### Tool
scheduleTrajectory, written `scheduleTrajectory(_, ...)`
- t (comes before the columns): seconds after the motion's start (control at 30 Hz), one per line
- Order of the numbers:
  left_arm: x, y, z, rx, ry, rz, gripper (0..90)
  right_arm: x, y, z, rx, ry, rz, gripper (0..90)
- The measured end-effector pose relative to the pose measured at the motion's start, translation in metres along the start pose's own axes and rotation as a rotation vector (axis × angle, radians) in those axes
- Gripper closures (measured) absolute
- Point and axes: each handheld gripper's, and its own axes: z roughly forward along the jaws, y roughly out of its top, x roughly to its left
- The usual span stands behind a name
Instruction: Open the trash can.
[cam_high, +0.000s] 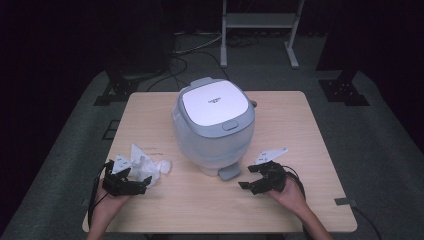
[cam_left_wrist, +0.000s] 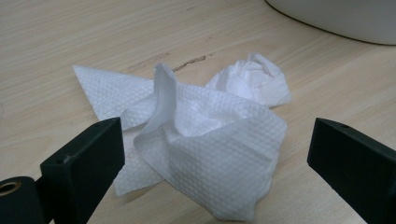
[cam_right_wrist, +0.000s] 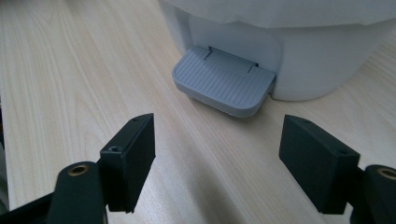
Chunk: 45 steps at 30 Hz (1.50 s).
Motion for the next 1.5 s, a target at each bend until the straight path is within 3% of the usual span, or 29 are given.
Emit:
scheduleTrajectory(0.47, 0.000, 0.001, -0.001, -0.009, 0.001, 0.000, 3.2, 0.006, 0.011, 0.008, 0.000, 0.022, -0.040, 35.3)
scheduleTrajectory(0.7, 0.002, 0.000, -0.002, -0.011, 0.001, -0.010, 3.1, 0.009, 0.015, 0.011, -0.007, 0.029, -0.051, 44.8)
scheduleTrajectory(0.77, 0.001, 0.001, -0.002, -0.012, 0.002, -0.011, 3.2, 0.010, 0.017, 0.012, -0.012, 0.030, -0.054, 54.2)
scheduleTrajectory(0.8, 0.001, 0.001, -0.002, -0.012, 0.002, -0.011, 3.1, 0.010, 0.017, 0.012, -0.012, 0.030, -0.054, 54.2)
scheduleTrajectory(0.87, 0.001, 0.001, -0.002, -0.012, 0.002, -0.009, 3.1, 0.011, 0.021, 0.015, -0.015, 0.024, -0.064, 63.3)
scheduleTrajectory(1.2, 0.004, 0.000, -0.001, -0.004, 0.000, -0.016, 3.2, 0.010, 0.032, 0.032, 0.010, -0.018, -0.070, 79.9)
scheduleTrajectory(1.5, 0.004, 0.000, -0.002, -0.008, 0.001, -0.022, 3.2, 0.011, 0.033, 0.041, 0.002, -0.063, -0.069, 84.6)
